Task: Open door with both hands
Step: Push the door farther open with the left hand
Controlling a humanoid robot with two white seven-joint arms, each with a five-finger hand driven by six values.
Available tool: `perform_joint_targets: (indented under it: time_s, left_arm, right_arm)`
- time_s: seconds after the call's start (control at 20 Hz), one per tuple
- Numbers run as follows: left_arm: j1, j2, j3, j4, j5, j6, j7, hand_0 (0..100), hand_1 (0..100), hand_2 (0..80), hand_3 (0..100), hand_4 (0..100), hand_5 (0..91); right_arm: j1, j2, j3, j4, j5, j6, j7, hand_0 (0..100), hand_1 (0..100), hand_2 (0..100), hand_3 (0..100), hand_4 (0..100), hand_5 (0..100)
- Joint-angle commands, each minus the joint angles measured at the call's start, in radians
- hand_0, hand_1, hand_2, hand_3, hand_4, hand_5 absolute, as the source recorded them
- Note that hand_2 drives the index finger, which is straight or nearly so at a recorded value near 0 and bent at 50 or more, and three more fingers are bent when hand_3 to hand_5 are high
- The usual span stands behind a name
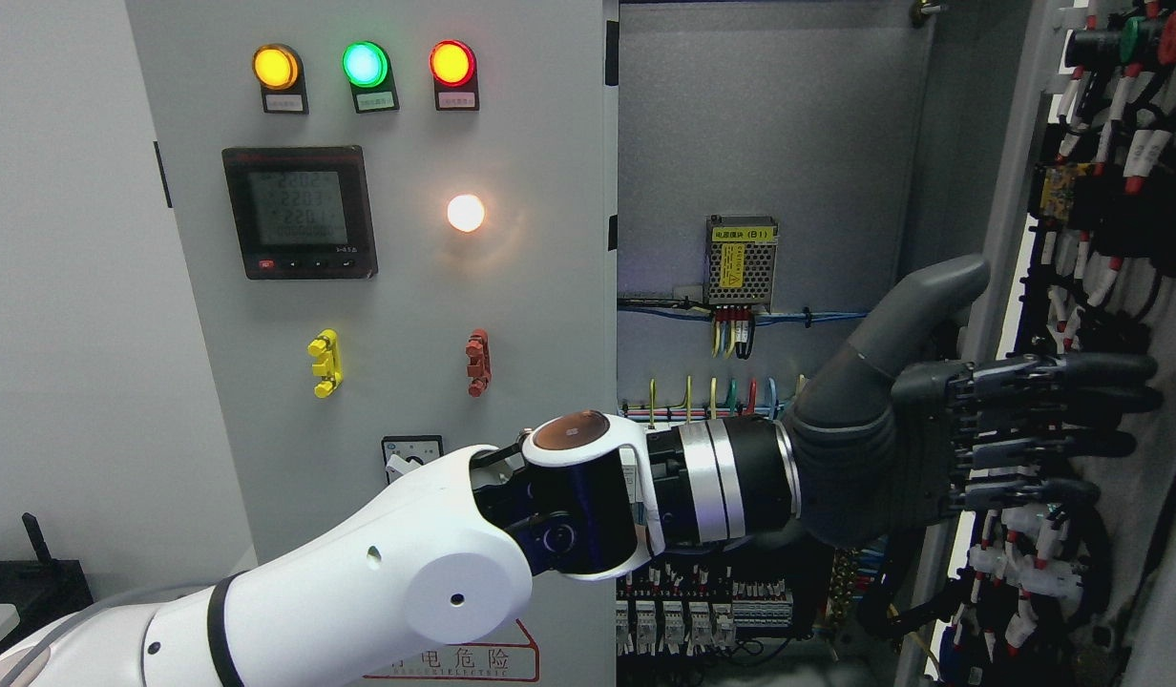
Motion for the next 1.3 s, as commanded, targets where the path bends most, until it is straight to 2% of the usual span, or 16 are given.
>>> perform_joint_targets:
  time_s: [0.0, 0.3, 0.4, 0.9, 1.1, 1.25]
  left_arm:
    - [0.003, -0.094, 0.000, 0.002, -0.016, -0.002, 0.006, 0, 0, 0.0, 0, 4, 0.0]
    - [0.003, -0.157, 0.000, 0.011, -0.051, -0.004, 0.018, 0, 0, 0.0, 0, 4, 0.0]
    - [0.003, -0.166, 0.000, 0.014, -0.053, -0.005, 0.035, 0, 0, 0.0, 0, 4, 0.0]
    - [0.011, -0.194, -0.005, 0.068, -0.053, -0.027, 0.046, 0, 0, 0.0, 0, 4, 0.0]
    - [0.011, -0.200, -0.009, 0.080, -0.051, -0.071, 0.132, 0, 0, 0.0, 0, 4, 0.0]
    - [0.011, -0.201, -0.011, 0.079, -0.051, -0.071, 0.135, 0, 0, 0.0, 0, 4, 0.0]
  right_arm:
    - [0.000, -0.021, 0.001, -0.006, 0.000, 0.000, 0.000, 0, 0, 0, 0, 0, 0]
    - [-0.002, -0.021, 0.001, -0.008, 0.000, -0.002, 0.000, 0, 0, 0, 0, 0, 0]
    - [-0.002, -0.021, 0.001, -0.008, 0.000, -0.002, 0.000, 0, 0, 0, 0, 0, 0]
    - [-0.003, -0.021, -0.005, -0.034, 0.000, -0.002, 0.000, 0, 0, 0, 0, 0, 0]
    - [-0.003, -0.021, -0.003, -0.034, 0.000, -0.002, 0.000, 0, 0, 0, 0, 0, 0]
    - [-0.003, -0.021, -0.005, -0.034, 0.000, -0.002, 0.000, 0, 0, 0, 0, 0, 0]
